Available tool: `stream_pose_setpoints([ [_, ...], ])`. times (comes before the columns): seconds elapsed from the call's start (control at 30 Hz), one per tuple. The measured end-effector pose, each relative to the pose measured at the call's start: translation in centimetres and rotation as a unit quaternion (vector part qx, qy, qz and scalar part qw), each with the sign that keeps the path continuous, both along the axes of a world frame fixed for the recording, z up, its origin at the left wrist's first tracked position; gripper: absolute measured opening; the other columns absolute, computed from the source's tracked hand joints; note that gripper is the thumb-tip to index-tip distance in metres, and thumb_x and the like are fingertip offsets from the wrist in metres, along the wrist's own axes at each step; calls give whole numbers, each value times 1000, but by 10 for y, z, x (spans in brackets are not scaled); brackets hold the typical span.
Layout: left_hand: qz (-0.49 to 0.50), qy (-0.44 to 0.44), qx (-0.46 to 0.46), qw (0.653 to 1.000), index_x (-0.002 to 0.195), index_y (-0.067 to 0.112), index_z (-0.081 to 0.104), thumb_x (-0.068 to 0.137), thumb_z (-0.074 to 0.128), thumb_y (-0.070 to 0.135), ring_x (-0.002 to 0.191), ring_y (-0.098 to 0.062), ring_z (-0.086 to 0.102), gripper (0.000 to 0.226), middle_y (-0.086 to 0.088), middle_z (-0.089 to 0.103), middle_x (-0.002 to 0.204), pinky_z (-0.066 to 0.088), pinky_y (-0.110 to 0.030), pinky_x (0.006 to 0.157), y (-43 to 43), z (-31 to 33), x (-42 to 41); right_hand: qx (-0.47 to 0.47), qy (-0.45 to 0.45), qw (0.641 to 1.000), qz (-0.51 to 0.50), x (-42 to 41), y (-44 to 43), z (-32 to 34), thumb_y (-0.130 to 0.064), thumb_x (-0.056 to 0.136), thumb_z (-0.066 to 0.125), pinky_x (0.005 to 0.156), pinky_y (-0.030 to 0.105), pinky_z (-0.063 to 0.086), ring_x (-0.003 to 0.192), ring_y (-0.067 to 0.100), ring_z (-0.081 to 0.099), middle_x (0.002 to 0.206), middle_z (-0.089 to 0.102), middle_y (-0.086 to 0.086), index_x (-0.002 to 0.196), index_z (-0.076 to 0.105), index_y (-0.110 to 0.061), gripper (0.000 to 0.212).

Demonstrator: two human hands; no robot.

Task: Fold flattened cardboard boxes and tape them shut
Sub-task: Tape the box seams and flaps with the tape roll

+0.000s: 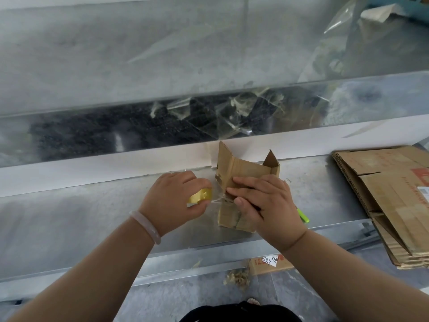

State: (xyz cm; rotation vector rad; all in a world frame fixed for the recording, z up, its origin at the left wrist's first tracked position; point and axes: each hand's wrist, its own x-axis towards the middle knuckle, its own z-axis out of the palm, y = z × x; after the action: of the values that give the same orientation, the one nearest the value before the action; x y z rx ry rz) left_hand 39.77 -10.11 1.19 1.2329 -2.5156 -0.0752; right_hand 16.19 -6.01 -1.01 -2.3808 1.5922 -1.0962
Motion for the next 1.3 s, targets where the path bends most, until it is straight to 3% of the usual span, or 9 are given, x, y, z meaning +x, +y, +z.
stream_pose_setpoints([
  [0.17,9,53,71,996,102,41,68,78,56,47,76,0,49,28,19,53,85,44,-27,70,3,8,6,55,-41,998,-6,5,-1,6,-47,84,60,97,33,41,104,10,57,115,66,-22,99,76,-37,24],
  [0.4,36,49,89,994,96,45,66,72,54,53,82,-2,52,28,22,52,88,45,-32,75,12,29,8,83,-42,996,-9,4,0,11,-49,82,59,103,14,26,109,11,56,118,66,-20,100,76,-34,29],
  [0.63,71,39,94,992,95,46,65,70,53,53,83,-4,54,29,22,52,88,46,-33,79,12,34,4,102,-34,994,-6,5,2,14,-51,83,57,104,7,17,108,9,54,119,65,-21,100,76,-36,29],
  [0.87,69,15,87,994,96,46,64,70,50,55,82,-2,50,31,22,50,89,43,-30,78,10,35,4,164,-36,986,-23,9,-1,22,-36,80,73,97,-2,6,111,4,49,115,57,-29,79,68,-39,5],
  [1.0,74,8,96,993,98,45,63,71,49,56,83,-5,53,31,20,52,89,45,-33,80,7,34,2,200,-35,979,-29,9,-4,29,-34,85,68,100,9,14,115,0,45,113,55,-31,74,57,-41,17],
  [1.3,60,-21,113,992,98,43,65,69,43,56,80,-7,53,39,17,53,88,44,-30,73,0,36,-4,200,-22,978,-49,11,-6,30,-35,87,64,109,23,21,118,4,45,112,58,-22,74,56,-35,15],
])
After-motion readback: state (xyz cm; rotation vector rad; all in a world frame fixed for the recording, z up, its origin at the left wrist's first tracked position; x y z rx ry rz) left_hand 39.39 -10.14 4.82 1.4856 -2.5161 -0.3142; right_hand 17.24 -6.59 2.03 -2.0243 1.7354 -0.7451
